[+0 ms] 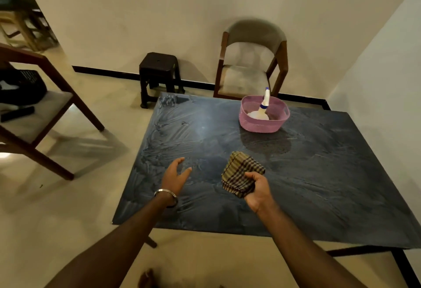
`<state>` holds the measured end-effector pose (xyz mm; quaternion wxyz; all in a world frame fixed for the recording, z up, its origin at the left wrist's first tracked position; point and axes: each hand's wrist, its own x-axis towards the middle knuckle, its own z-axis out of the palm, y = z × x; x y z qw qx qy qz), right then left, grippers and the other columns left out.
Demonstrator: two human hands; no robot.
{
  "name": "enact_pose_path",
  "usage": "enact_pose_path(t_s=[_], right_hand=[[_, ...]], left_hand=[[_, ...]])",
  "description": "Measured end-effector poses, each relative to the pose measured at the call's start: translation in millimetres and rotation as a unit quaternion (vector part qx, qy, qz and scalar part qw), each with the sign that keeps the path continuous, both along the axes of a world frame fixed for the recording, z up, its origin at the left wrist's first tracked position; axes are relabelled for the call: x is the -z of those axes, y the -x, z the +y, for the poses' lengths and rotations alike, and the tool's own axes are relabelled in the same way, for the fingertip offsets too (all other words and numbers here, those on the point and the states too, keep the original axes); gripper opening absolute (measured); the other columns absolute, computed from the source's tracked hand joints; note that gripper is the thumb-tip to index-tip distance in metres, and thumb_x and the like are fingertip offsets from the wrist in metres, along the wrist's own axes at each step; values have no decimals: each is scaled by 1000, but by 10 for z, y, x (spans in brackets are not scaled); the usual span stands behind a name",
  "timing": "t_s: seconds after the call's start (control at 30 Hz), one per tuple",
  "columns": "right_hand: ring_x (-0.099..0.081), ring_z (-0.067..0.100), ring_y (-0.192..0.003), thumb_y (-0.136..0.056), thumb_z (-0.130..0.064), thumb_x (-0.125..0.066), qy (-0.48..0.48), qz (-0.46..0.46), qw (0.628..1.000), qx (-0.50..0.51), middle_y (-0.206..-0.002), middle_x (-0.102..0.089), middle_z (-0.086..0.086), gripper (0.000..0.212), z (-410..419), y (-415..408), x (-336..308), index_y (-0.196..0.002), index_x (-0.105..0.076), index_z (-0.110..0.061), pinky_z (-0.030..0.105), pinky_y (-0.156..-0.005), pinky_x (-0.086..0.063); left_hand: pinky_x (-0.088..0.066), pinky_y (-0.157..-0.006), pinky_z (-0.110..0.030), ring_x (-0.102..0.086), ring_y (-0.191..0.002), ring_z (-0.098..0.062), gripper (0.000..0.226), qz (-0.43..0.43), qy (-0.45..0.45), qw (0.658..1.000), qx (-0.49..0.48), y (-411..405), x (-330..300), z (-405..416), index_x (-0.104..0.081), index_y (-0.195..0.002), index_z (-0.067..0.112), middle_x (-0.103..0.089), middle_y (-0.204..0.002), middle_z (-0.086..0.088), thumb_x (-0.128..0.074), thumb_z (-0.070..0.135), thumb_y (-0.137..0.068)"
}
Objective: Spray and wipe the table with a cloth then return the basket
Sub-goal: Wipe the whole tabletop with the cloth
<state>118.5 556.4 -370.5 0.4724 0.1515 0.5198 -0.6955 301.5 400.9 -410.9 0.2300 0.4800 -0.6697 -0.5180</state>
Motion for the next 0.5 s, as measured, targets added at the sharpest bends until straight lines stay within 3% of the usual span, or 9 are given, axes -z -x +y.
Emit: enact_pose_path(t_s=[0.13, 0.23, 0.33, 0.5], right_hand=[[-62, 38, -113, -90, -6, -47, -29, 1, 1000, -11, -126, -66, 18, 42, -389, -461, 119, -129, -61, -2, 57, -103, -46], [-65, 36, -103, -92, -7, -48, -44, -2, 999, -18, -118, -69, 17, 35, -754, -846, 201, -123, -64, -3, 55, -97, -49], [-65, 34, -95, -96, -10, -48, -41, -6, 999, -30, -107, -70, 14, 23, -1082, -1180, 265, -110, -66, -7, 52, -90, -51], [-68, 32, -95, -99, -11, -53, -73, 32, 996, -49, -115, -69, 17, 28, -1580, -1585, 404, -124, -64, -4, 50, -90, -55]], left_hand=[[-41, -106, -38, -50, -124, -22, 42, 21, -37, 999, -25, -509, 4, -343, -53, -130, 12, -54, -133, -7, -64, 20, -91], [-41, -99, -29, -50, -117, -17, 39, 28, -58, 997, -35, -870, -10, -640, -54, -129, 12, -54, -124, -1, -62, 21, -92], [-43, -97, -29, -54, -113, -18, 33, 19, -62, 997, -35, -1141, 10, -917, -57, -124, 17, -58, -123, -2, -59, 28, -93], [-45, -96, -30, -56, -114, -20, 27, 28, -94, 995, -36, -1396, 117, -1210, -60, -119, 15, -61, -121, -5, -53, 29, -96]])
